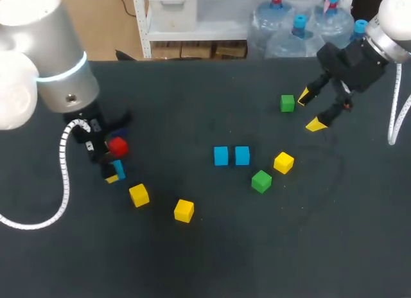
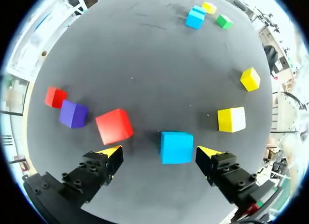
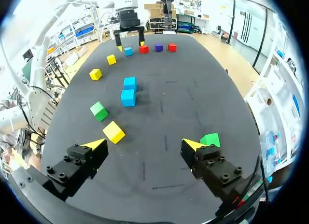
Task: Place the blue cubes, place green cubes on the blue cubes, place the yellow cubes on the green cubes, then place the red cubes on the yellow cubes, and place purple cube on the red cubes.
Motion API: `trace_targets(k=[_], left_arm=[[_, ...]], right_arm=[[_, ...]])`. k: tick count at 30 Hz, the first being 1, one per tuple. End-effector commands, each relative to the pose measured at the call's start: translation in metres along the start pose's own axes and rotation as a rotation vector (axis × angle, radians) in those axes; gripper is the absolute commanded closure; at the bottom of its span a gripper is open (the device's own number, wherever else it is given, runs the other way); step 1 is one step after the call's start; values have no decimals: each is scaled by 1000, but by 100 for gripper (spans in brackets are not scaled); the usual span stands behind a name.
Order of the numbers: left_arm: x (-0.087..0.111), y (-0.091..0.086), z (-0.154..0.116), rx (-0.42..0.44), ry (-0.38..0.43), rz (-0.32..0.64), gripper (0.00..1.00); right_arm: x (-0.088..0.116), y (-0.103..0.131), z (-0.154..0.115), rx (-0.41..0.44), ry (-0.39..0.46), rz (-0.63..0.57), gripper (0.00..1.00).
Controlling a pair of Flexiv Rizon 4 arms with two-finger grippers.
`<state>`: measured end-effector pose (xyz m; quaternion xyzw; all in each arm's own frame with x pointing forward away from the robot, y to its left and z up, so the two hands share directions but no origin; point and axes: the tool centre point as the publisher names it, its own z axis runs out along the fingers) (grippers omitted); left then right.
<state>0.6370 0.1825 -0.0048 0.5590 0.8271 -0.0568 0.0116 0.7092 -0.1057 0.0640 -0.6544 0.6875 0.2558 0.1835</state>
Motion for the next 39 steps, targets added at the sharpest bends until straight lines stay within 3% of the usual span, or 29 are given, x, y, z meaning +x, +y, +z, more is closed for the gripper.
trace_targets(k=[1, 17, 18, 19, 20, 22, 31, 39], left_arm=[[-8, 3, 5, 3, 25, 0, 0], [-4, 2, 11, -6, 38, 1, 0], [-4, 1, 11, -7, 36, 0, 38], [-3, 1, 11, -8, 35, 0, 59], [-3, 1, 12, -8, 33, -1, 77], [-2, 1, 12, -8, 31, -3, 100], [-3, -1, 16, -10, 23, 2, 100], [-30, -12, -10, -34, 88, 39, 100]], right_arm=[[0, 0, 0, 0, -1, -1, 0], [0, 0, 0, 0, -1, -1, 0], [0, 0, 0, 0, -1, -1, 0], [0, 0, 0, 0, -1, -1, 0], [0, 0, 0, 0, -1, -1, 0], [0, 0, 0, 0, -1, -1, 0], [0, 0, 0, 0, -1, -1, 0], [0, 0, 0, 0, -1, -1, 0]])
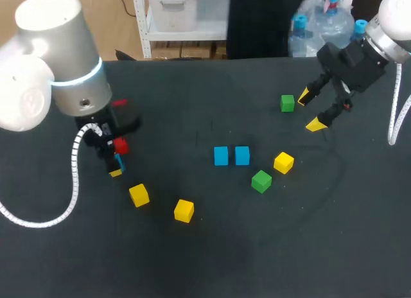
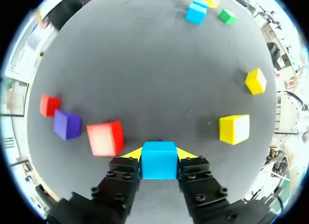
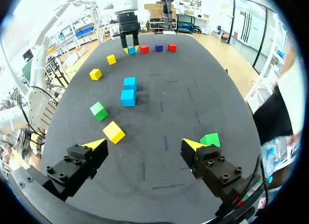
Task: Place the blue cubes, place green cubes on the blue cubes, place the yellow cubes on the green cubes, then place the red cubes on the yellow cubes, and place purple cube on the red cubes.
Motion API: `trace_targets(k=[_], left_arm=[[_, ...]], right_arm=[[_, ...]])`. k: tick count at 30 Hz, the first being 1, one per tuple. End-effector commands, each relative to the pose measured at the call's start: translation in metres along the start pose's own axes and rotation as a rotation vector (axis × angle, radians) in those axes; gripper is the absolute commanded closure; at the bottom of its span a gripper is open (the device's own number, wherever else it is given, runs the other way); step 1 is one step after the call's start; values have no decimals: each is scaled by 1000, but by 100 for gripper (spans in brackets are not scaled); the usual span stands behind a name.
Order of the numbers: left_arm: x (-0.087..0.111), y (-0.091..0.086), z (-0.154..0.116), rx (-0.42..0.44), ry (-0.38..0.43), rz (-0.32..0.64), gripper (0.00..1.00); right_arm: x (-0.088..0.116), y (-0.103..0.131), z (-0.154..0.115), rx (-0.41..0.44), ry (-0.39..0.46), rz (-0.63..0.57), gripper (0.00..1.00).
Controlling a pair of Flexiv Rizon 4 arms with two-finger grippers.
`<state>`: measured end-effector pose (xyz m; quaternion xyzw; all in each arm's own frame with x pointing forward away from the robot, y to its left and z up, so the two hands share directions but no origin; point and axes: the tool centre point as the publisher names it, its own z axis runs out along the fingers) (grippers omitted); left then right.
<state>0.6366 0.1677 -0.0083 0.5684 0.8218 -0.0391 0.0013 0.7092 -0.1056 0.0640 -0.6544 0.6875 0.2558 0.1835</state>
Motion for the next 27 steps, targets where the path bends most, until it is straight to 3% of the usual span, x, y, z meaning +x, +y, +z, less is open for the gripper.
trace_targets(k=[1, 6, 14, 22, 27], left_arm=[[-21, -9, -20, -24, 49, 34, 100], [-42, -17, -35, -60, 52, 108, 100], [-74, -27, -32, -77, 64, 166, 100], [-96, -41, -26, -65, -35, 102, 100], [-111, -49, -13, -46, -33, 91, 100]], right_arm=[[0, 0, 0, 0, -1, -1, 0], [0, 0, 0, 0, -1, -1, 0], [0, 0, 0, 0, -1, -1, 0], [0, 0, 0, 0, -1, -1, 0], [0, 0, 0, 0, -1, -1, 0]])
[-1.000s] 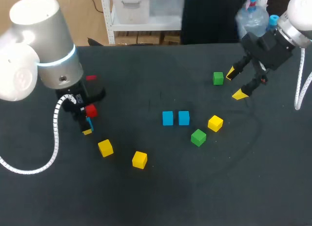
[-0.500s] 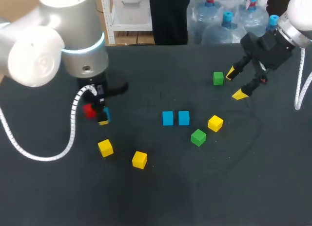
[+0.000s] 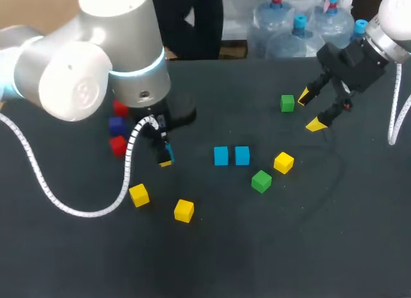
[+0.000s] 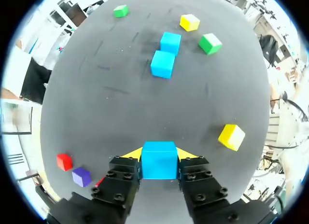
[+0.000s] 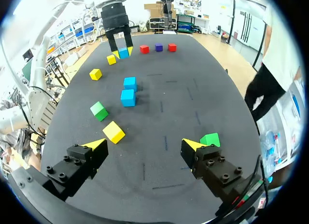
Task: Place the blue cubes, place green cubes on the blue cubes, place the yellow cubes on the green cubes, then place the red cubes on the yellow cubes, and place purple cube on the red cubes.
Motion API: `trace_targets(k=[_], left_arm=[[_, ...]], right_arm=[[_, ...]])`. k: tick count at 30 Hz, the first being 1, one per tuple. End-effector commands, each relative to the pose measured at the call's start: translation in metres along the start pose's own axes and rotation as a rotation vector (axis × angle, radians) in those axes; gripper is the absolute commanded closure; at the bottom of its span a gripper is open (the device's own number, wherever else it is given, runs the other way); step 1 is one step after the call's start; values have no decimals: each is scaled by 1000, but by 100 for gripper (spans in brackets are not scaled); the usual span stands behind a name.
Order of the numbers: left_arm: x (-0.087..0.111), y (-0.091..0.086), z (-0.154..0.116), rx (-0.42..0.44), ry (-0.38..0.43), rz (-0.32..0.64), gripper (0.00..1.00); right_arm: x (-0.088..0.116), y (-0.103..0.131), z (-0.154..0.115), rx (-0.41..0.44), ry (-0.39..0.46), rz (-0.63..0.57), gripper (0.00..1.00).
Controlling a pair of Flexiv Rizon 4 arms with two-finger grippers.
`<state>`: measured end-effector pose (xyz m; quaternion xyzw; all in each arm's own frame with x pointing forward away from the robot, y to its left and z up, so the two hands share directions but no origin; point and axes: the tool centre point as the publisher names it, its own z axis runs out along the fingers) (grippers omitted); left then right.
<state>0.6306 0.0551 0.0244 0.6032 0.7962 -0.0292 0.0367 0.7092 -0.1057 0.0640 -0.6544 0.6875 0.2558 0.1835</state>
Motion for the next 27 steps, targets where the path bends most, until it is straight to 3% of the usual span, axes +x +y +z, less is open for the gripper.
trace_targets(k=[1, 6, 12, 27], left_arm=[[-9, -3, 16, 20, 15, 1, 100], [-25, -10, 30, 46, 31, 7, 100], [-45, -7, 29, 24, 48, 65, 100], [-54, 17, 32, 4, 52, 125, 100]], right_arm=[[0, 0, 0, 0, -1, -1, 0], [0, 0, 0, 0, -1, -1, 0], [0, 0, 0, 0, -1, -1, 0], [0, 0, 0, 0, -1, -1, 0]])
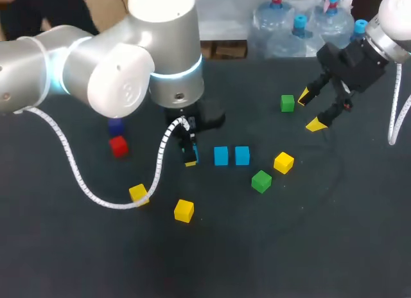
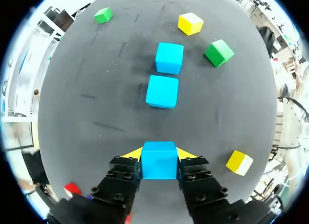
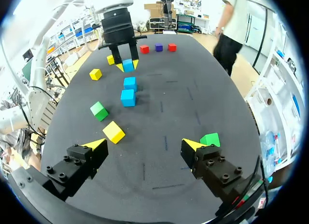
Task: Place the blue cubes, place green cubes on the blue cubes, place the yellow cubes on the green cubes, then place the red cubes on the yellow cubes, and place purple cube on the red cubes.
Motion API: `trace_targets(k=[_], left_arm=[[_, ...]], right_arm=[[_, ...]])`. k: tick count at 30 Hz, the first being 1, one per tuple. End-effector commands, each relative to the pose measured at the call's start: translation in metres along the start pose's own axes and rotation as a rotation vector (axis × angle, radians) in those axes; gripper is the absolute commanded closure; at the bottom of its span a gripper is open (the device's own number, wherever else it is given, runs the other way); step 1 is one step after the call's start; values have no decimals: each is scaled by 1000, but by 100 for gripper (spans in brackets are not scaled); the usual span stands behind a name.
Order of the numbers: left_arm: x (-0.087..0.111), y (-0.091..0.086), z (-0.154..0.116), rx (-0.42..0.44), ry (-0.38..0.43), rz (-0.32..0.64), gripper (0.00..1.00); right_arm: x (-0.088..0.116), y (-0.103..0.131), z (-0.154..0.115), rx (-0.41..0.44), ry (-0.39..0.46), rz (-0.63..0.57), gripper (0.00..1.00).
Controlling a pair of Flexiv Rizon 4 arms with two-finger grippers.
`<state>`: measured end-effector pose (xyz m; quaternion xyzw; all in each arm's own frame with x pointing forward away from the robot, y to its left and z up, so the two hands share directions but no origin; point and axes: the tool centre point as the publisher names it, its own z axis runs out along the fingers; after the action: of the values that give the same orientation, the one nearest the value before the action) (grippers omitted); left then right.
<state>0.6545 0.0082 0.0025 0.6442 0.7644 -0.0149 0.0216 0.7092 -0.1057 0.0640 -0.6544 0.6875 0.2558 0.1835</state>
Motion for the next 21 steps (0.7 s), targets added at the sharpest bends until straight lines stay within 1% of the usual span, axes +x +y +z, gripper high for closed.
trace_targets(k=[1, 9, 14, 21], left_arm=[[-4, 9, 7, 4, 9, 23, 100], [-7, 22, 9, -7, 23, 41, 100], [-15, 22, 9, -6, 15, 55, 100], [-19, 18, 15, 18, 6, 56, 100]], right_arm=[[0, 0, 0, 0, -1, -1, 0], [0, 0, 0, 0, -1, -1, 0], [0, 0, 0, 0, -1, -1, 0], [0, 0, 0, 0, -1, -1, 0]])
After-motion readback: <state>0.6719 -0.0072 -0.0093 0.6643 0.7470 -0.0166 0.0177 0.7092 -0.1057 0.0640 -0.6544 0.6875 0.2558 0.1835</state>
